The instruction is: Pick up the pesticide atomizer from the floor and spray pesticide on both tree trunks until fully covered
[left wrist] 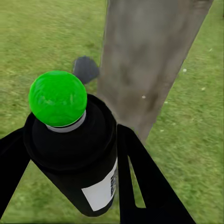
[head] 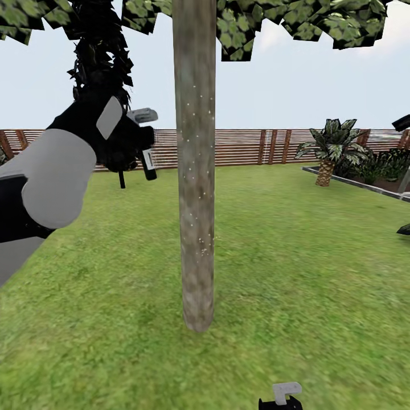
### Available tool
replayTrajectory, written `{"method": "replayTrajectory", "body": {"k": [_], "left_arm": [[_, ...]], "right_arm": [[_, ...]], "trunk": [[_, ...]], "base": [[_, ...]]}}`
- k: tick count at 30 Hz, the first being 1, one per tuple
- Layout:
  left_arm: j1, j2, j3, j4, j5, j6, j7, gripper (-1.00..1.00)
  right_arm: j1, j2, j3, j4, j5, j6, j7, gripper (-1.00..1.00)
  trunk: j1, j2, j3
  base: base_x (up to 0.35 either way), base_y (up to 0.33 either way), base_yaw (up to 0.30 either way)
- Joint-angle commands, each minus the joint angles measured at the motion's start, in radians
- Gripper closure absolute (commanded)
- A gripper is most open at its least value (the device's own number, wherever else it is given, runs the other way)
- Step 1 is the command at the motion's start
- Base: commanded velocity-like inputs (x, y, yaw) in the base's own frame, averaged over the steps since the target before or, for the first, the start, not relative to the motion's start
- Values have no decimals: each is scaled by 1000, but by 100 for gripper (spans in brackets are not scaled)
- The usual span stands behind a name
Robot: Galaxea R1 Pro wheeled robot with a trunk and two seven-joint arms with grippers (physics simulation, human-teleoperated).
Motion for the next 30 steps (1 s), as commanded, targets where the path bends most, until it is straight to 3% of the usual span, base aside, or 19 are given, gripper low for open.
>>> {"method": "replayTrajectory", "body": {"k": [1, 6, 11, 13, 20, 25, 30], "left_arm": [[-1, 5, 8, 22, -3, 4, -3, 100], [-1, 6, 8, 118, 0, -4, -2, 100], [-1, -59, 8, 222, 4, -75, -2, 100], [-1, -70, 8, 234, 5, -82, -3, 100], [4, -77, 8, 277, 4, -133, -3, 100], [60, -78, 9, 281, 2, -183, -4, 100], [153, -72, 9, 279, -2, -208, -5, 100]], "right_arm": [[-1, 0, 8, 1, 3, -1, -7, -100], [-1, 0, 8, 1, 3, -1, -7, -100], [-1, 0, 8, 1, 3, -1, -7, -100], [-1, 0, 8, 1, 3, -1, -7, -100], [-1, 2, 8, 1, 3, -1, -7, -100], [-1, 2, 8, 1, 3, -1, -7, -100], [-1, 2, 8, 1, 3, -1, -7, -100]], "trunk": [[0, -2, -2], [0, -2, -2], [0, -2, -2], [0, -2, -2], [0, -2, -2], [0, -2, -2], [0, -2, -2]], "base": [[0, 0, 0], [0, 0, 0], [0, 0, 0], [0, 0, 0], [0, 0, 0], [0, 0, 0], [0, 0, 0]]}}
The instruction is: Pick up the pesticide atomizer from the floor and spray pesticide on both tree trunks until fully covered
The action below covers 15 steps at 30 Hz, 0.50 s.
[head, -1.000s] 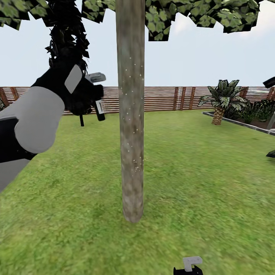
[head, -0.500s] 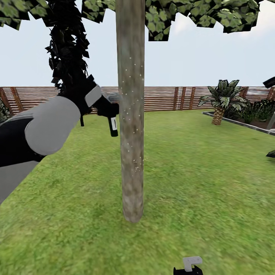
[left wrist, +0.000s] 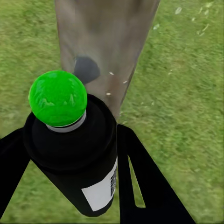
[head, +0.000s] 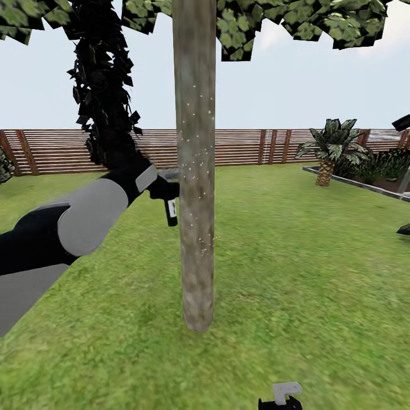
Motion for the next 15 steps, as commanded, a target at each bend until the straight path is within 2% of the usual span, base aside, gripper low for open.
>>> {"method": "replayTrajectory", "body": {"k": [1, 9, 11, 15], "left_arm": [[28, 3, 5, -3, -8, -21, -4, 100], [123, 19, 5, -3, -8, -79, -3, 100], [165, 20, 5, -3, -9, -143, -4, 100], [219, 21, 4, -2, -9, -196, -4, 100]], "right_arm": [[-1, 0, 8, 1, 3, -1, -7, -100], [-1, 0, 7, 1, 3, -1, -7, -100], [-1, 1, 6, 2, 3, -1, -7, -100], [-1, 0, 4, 5, 3, -1, -6, -100]], "trunk": [[0, -2, -2], [0, -2, -2], [0, -2, -2], [0, -2, -2]], "base": [[0, 0, 0], [0, 0, 0], [0, 0, 0], [0, 0, 0]]}}
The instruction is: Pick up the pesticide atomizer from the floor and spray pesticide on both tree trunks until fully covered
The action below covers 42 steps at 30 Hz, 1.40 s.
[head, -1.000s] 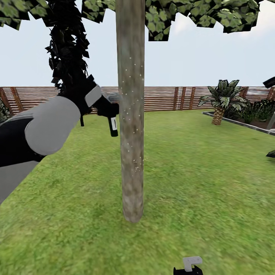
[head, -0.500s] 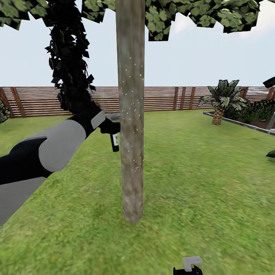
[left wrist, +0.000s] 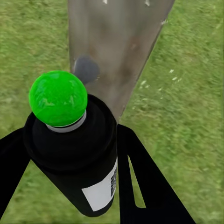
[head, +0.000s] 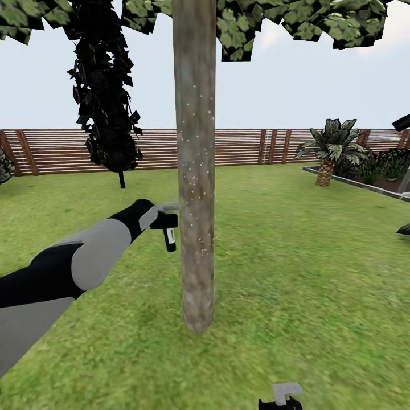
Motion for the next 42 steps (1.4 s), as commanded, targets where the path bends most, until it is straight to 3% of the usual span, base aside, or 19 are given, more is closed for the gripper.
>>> {"method": "replayTrajectory", "body": {"k": [1, 5, 7, 10, 12, 15, 22, 30, 42], "left_arm": [[21, 0, 6, -2, -7, -35, -3, 100], [117, -2, 6, 0, -6, -144, -3, 100], [196, -2, 6, 1, -6, -223, -2, 100], [285, -2, 7, 0, -6, -290, -2, 100], [381, -1, 7, 0, -6, -393, -3, 100], [430, 0, 6, 0, -6, -453, -4, 100], [474, 14, 6, -2, -6, -484, -5, 100], [480, 18, 6, -2, -7, -484, -5, 100], [480, 19, 6, -2, -7, -480, -7, 100]], "right_arm": [[-1, -1, 7, 9, 2, -1, -7, -100], [-1, -4, 5, 37, -2, 3, -9, -100], [2, -6, 4, 41, -2, 5, -10, -100], [14, -6, 4, 42, -2, 5, -9, -100], [23, -5, 5, 43, -2, 5, -9, -100], [27, -4, 5, 44, -2, 5, -9, -100], [35, -3, 5, 43, -2, 5, -9, -100], [36, -3, 5, 44, -2, 5, -9, -100], [36, -3, 5, 44, -2, 5, -9, -100]], "trunk": [[0, -2, -2], [0, -2, -2], [0, -2, -2], [0, -2, -2], [0, -2, -2], [0, -2, -2], [0, -2, -2], [0, -2, -2], [0, -2, -2]], "base": [[0, 0, 0], [0, 0, 0], [0, 0, 0], [0, 0, 0], [0, 0, 0], [0, 0, 0], [83, 125, 0], [183, 296, -3], [35, 345, -238]]}}
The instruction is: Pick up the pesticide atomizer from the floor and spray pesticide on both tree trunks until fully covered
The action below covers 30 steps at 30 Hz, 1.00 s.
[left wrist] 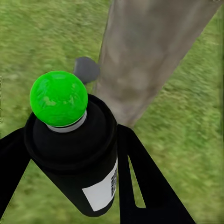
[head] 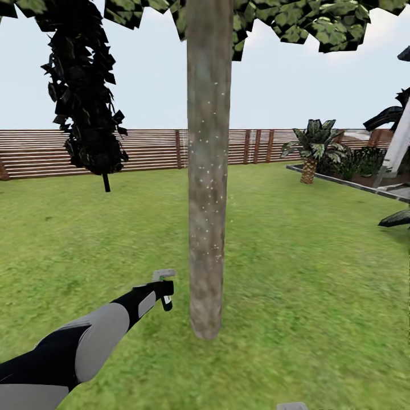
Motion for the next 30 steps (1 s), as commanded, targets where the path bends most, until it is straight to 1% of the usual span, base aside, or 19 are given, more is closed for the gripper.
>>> {"method": "replayTrajectory", "body": {"k": [1, 7, 14, 24, 30], "left_arm": [[0, 0, 8, -3, -7, 7, -4, 100], [0, 0, 8, -3, -8, 7, -5, 100], [0, 0, 7, -1, -8, 7, -5, 100], [0, 0, 5, -1, -8, 8, -5, 100], [0, 0, 5, -1, -8, 8, -5, 100]], "right_arm": [[-2, 1, 8, 5, 2, -5, -7, -100], [-2, 1, 8, 5, 2, -5, -6, -100], [4, 1, 8, 5, 2, -5, -6, -100], [4, 1, 8, 5, 3, -4, -5, -100], [4, 1, 8, 5, 3, 0, -4, -100]], "trunk": [[0, -2, -2], [0, -2, -2], [0, -2, -2], [0, -2, -2], [0, -2, -7]], "base": [[17, 350, -97], [80, 350, -65], [10, 350, -262], [-186, 335, -299], [-192, 327, -278]]}}
